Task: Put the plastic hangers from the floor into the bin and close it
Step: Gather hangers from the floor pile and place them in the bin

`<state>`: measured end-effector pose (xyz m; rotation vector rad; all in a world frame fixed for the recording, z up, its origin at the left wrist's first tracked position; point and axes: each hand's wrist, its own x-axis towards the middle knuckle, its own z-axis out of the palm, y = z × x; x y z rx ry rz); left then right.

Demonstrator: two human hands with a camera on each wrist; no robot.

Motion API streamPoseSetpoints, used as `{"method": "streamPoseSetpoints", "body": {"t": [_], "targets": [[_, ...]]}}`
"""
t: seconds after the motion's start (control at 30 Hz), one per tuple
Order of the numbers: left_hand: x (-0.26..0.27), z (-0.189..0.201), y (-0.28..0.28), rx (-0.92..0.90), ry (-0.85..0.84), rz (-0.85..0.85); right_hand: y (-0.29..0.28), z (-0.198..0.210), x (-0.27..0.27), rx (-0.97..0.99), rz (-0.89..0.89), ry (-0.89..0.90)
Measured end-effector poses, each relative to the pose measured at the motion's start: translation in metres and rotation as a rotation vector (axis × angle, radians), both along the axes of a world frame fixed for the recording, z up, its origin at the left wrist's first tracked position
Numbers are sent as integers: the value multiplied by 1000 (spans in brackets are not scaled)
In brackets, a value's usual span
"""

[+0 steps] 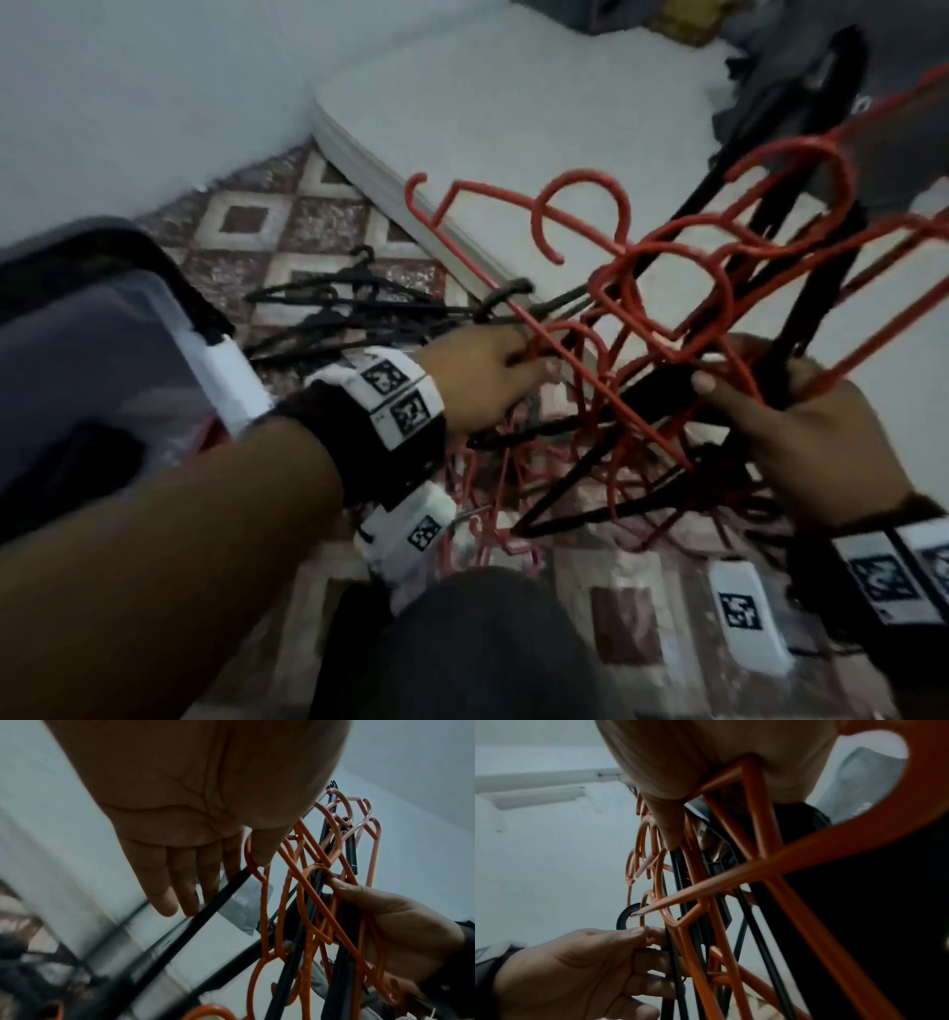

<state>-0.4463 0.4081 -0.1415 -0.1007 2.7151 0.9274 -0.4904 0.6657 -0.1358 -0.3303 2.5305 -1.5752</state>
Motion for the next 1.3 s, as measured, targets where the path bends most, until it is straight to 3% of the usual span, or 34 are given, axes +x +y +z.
{"method": "streamPoseSetpoints", "body": {"t": [0.2, 0.33, 0.47, 0.6, 0.7, 0.83, 1.03, 1.2, 1.3], "targets": [[71, 131, -62, -85, 108, 25, -44, 110, 8, -185, 197, 136], [144, 194, -116, -56, 233, 288, -92, 169, 21, -269, 313, 198], [223, 227, -170, -305, 386, 619, -164, 210, 58, -298, 483, 281], [298, 232, -206, -249, 316, 682, -240, 223, 113, -280, 674, 308], [346, 216, -222, -270, 254, 675, -291, 216, 156, -226, 837, 278], [389, 164, -241, -417, 133, 837, -358, 191, 201, -111, 999, 264], [432, 61, -275, -187, 12, 946, -447, 143, 237, 191, 1174, 334], [455, -6, -306, -114, -101, 761, -505, 100, 248, 463, 1278, 479], [456, -33, -324, -116, -188, 754, -531, 76, 254, 570, 1339, 568]]}}
